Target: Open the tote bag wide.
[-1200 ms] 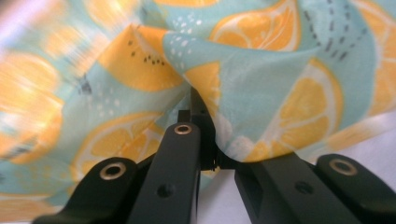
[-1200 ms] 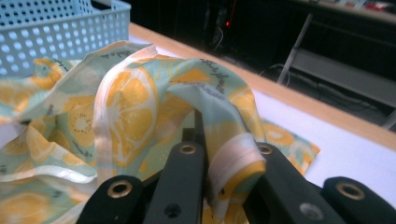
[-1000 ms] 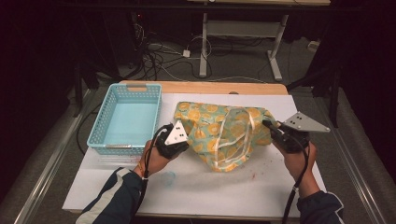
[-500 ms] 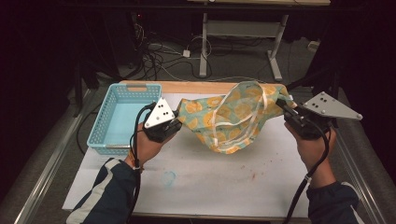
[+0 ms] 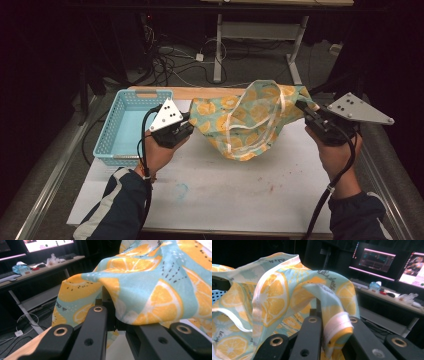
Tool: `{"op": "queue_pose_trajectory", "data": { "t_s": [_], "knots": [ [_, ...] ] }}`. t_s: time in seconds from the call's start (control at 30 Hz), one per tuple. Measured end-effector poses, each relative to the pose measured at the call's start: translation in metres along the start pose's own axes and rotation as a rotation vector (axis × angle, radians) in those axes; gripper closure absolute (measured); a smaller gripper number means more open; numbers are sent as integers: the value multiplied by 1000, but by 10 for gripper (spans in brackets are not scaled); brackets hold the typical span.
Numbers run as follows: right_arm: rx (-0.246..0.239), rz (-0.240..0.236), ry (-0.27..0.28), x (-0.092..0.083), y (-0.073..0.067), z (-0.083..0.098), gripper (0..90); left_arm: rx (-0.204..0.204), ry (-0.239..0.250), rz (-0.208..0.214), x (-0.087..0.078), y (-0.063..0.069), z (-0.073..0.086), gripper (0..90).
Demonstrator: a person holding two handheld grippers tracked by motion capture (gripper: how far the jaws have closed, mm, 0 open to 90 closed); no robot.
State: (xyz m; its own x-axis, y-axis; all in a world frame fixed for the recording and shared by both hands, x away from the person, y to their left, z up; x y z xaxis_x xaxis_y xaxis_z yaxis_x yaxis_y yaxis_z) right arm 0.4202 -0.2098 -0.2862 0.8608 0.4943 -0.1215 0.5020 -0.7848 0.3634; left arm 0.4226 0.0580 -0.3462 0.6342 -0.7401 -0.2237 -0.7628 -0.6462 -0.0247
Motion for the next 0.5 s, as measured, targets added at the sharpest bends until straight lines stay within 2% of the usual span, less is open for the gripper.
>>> {"op": "queue_pose_trajectory", "data": {
  "t_s": [0.27,0.43,0.5],
  "knots": [
    [-3,20,26,-7,6,-15,894,-5,26,-25,-3,-1,-12,872],
    [8,29,18,-2,10,-10,894,-19,17,-27,5,-4,-9,871],
    [20,27,10,2,11,-7,894,-13,16,-36,9,-5,-8,871]
  ]
}}
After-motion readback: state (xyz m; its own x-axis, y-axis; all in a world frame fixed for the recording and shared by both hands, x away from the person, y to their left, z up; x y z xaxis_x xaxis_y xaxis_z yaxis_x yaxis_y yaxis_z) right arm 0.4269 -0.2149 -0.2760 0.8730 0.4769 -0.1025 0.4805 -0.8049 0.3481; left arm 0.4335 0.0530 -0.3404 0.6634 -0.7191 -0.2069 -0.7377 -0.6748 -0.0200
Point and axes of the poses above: each handheld gripper's, and its own axes: x roughly forward along the jaws, z roughly out of its underside, y roughly to its right, the point moved 9 cm from there along x, roughly forward along the jaws, and after that the axes turned 7 degrees about -x, right-handed, at the moved point
